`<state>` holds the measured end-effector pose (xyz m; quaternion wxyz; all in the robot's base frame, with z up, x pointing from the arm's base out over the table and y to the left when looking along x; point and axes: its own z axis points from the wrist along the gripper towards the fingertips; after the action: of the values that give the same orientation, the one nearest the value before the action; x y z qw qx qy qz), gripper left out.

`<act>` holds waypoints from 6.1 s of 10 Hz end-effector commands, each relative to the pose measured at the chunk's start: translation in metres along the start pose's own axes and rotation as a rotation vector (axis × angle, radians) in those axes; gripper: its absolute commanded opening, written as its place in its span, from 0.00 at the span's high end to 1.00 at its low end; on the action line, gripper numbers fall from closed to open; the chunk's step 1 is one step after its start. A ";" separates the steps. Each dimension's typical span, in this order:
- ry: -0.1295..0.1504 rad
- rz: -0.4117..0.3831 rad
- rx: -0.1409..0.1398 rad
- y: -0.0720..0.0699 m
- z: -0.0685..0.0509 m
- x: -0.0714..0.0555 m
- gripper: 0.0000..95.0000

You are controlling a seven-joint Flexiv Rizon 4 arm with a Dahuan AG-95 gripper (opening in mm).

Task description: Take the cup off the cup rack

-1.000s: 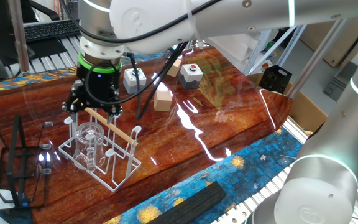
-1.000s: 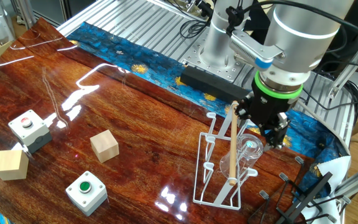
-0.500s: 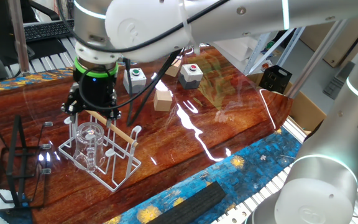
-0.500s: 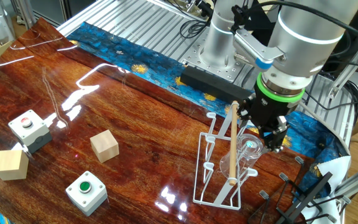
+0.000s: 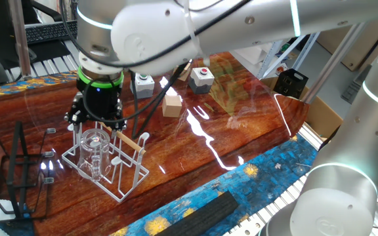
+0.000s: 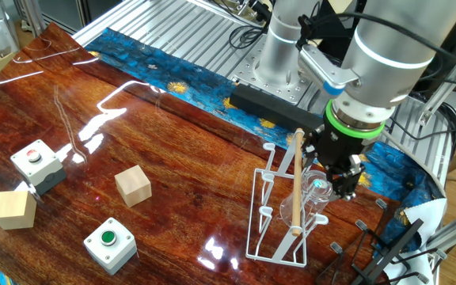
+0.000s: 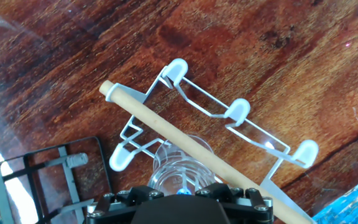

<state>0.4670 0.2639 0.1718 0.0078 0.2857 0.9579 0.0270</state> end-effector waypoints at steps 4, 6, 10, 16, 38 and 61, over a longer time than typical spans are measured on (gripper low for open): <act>-0.009 0.021 -0.002 0.000 0.007 0.000 0.20; -0.022 0.034 0.002 0.000 0.013 -0.002 0.20; -0.042 0.036 0.014 0.001 0.022 -0.003 0.20; -0.041 0.018 0.006 0.001 0.024 -0.004 0.20; -0.026 -0.057 0.031 -0.003 0.019 0.001 1.00; 0.078 -0.107 0.007 -0.017 -0.096 -0.005 1.00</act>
<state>0.4572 0.2411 0.2671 -0.0309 0.2317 0.9716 0.0367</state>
